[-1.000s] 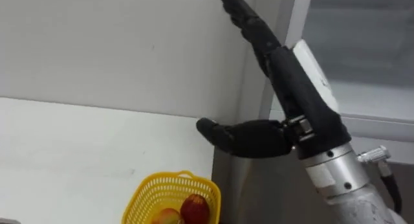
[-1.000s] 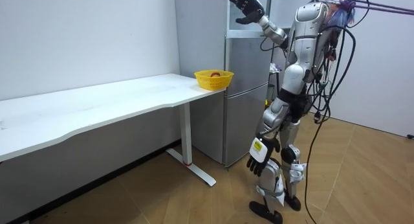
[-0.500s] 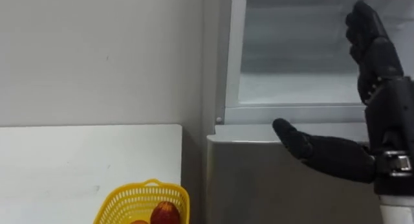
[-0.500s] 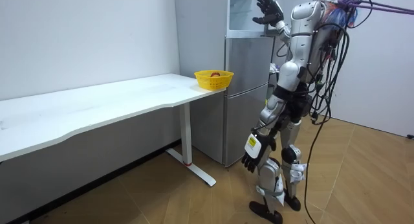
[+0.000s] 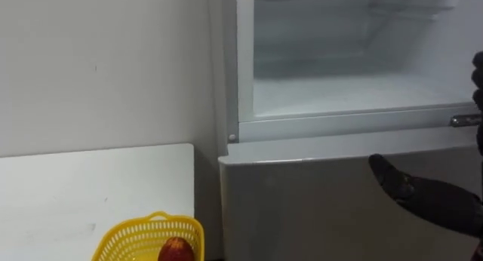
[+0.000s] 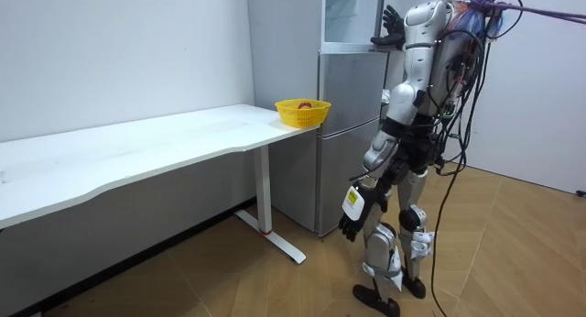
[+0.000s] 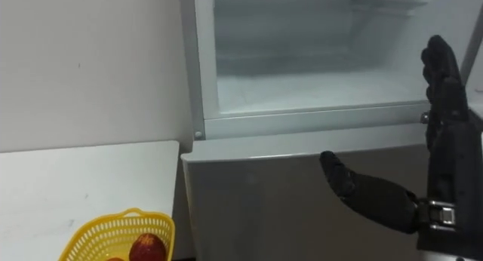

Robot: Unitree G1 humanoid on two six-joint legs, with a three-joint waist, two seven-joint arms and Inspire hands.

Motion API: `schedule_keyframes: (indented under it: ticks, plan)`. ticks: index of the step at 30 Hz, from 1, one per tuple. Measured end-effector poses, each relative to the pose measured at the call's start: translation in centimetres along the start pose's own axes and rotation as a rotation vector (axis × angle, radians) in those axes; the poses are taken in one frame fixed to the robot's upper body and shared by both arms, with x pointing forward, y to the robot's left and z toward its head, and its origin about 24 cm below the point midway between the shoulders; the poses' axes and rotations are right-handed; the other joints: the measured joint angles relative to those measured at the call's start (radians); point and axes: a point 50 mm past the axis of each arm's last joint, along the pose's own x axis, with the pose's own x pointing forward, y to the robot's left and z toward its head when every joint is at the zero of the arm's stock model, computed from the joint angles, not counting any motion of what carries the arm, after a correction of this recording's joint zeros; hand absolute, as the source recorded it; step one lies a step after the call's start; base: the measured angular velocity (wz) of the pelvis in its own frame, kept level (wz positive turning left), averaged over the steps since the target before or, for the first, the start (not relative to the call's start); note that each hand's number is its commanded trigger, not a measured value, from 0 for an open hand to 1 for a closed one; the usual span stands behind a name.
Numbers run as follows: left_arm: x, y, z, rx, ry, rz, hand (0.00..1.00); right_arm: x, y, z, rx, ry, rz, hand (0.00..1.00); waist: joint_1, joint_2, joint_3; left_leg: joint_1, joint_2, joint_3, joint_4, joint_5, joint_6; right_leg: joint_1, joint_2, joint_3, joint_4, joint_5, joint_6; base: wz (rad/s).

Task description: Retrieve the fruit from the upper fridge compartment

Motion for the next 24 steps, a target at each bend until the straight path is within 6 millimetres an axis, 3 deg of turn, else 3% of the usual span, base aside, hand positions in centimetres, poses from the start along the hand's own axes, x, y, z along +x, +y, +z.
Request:
schedule_keyframes:
  ticks: [6,24]
  plan:
    - [0.0,0.0,-0.1,0.0,0.007,0.001,0.0,-1.5,-0.5,-2.0,-0.043,0.117,-0.018,0.0,-0.004,0.001,-0.0041,0.01,-0.004,0.008,-0.017,0.002,-0.002,0.0,0.006,0.005,-0.003,0.0,0.002,-0.02]
    - [0.0,-0.2,-0.3,-0.017,0.028,0.035,0.0,-7.0,-0.2,-7.4,-0.178,0.44,0.086,0.0,-0.028,-0.002,0.0015,0.021,-0.001,0.014,-0.045,-0.004,-0.011,0.013,0.01,-0.009,-0.017,0.0,0.003,-0.01]
